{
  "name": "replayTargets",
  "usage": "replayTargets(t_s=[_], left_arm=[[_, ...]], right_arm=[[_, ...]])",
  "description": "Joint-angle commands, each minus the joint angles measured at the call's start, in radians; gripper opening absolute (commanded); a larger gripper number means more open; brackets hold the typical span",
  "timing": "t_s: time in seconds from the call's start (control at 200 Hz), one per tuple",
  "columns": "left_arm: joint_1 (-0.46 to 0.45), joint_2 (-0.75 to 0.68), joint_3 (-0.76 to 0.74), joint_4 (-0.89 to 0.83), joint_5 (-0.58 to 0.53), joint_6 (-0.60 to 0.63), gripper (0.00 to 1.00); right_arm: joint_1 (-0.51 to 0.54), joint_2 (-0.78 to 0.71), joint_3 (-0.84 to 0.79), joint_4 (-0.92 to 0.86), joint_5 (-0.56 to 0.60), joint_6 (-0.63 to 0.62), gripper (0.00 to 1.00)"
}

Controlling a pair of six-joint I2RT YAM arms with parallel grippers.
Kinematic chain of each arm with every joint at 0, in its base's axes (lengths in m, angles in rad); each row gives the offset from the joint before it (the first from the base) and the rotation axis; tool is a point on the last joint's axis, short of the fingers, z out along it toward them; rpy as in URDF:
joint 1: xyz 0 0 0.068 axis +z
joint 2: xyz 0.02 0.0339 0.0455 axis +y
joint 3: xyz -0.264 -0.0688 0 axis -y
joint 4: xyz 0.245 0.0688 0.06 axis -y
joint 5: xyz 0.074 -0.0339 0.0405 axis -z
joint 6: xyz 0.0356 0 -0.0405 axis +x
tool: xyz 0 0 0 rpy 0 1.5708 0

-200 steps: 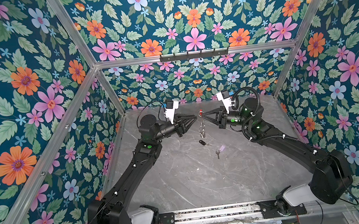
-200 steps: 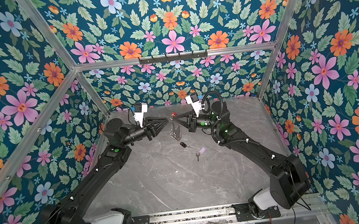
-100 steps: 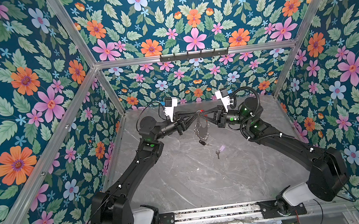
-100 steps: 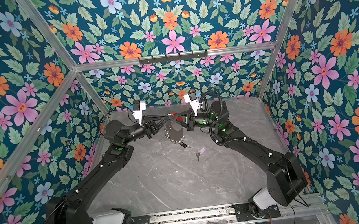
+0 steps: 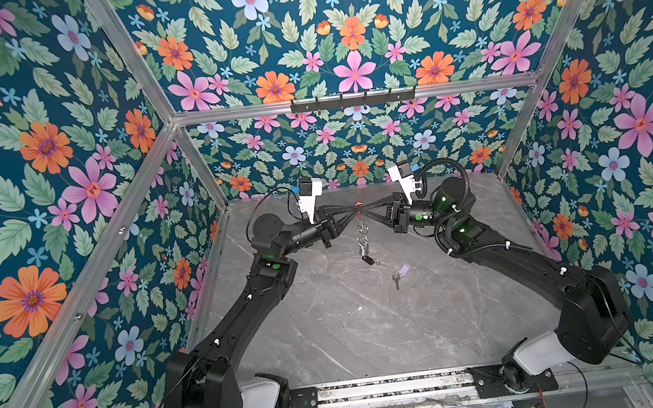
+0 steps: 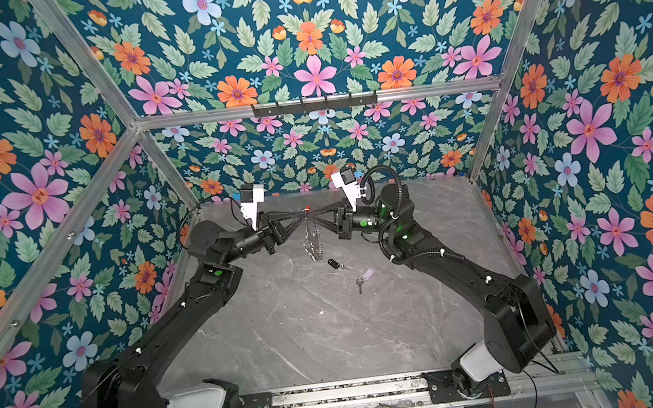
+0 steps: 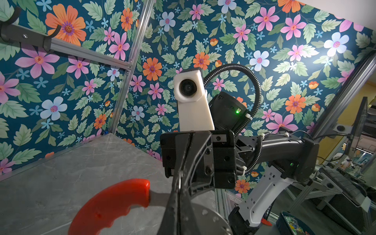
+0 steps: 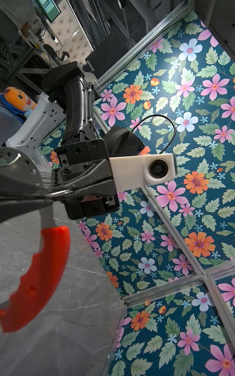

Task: Put the keys on the keyring
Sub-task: 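Open the right gripper and release the ring while the left gripper holds the keyring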

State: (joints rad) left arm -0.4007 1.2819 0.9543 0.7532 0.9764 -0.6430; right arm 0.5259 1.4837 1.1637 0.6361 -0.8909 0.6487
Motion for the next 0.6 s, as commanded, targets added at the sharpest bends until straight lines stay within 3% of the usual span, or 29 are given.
replayTargets(t_s=[0.0,0.08,0.115,0.17,0.285,0.4,0.595], left_arm=[[-0.001,-0.024,-0.004,-0.073,-0.037,0.101,0.00],[-0.002,-0.040,-0.003,-0.150,-0.072,0.153,0.00],[-0.001,-0.048,-0.001,-0.196,-0.087,0.184,0.00],[-0.002,-0.062,0.001,-0.270,-0.106,0.228,0.00],[-0.001,-0.102,-0.011,-0.428,-0.176,0.335,0.00],[-0.001,-0.139,-0.071,-0.460,-0.236,0.382,0.00],[-0.001,-0.187,-0.177,-0.437,-0.263,0.380,0.00]], right_arm=[[0.002,-0.011,-0.002,-0.007,0.028,-0.024,0.01],[-0.001,-0.035,-0.012,-0.097,0.088,-0.071,0.40],[-0.008,-0.055,-0.022,-0.160,0.128,-0.107,0.49],[-0.021,-0.094,-0.055,-0.259,0.203,-0.173,0.56],[-0.056,-0.184,-0.130,-0.489,0.418,-0.296,0.60],[-0.060,-0.226,-0.207,-0.649,0.656,-0.399,0.59],[-0.060,-0.148,-0.314,-0.676,0.729,-0.443,0.52]])
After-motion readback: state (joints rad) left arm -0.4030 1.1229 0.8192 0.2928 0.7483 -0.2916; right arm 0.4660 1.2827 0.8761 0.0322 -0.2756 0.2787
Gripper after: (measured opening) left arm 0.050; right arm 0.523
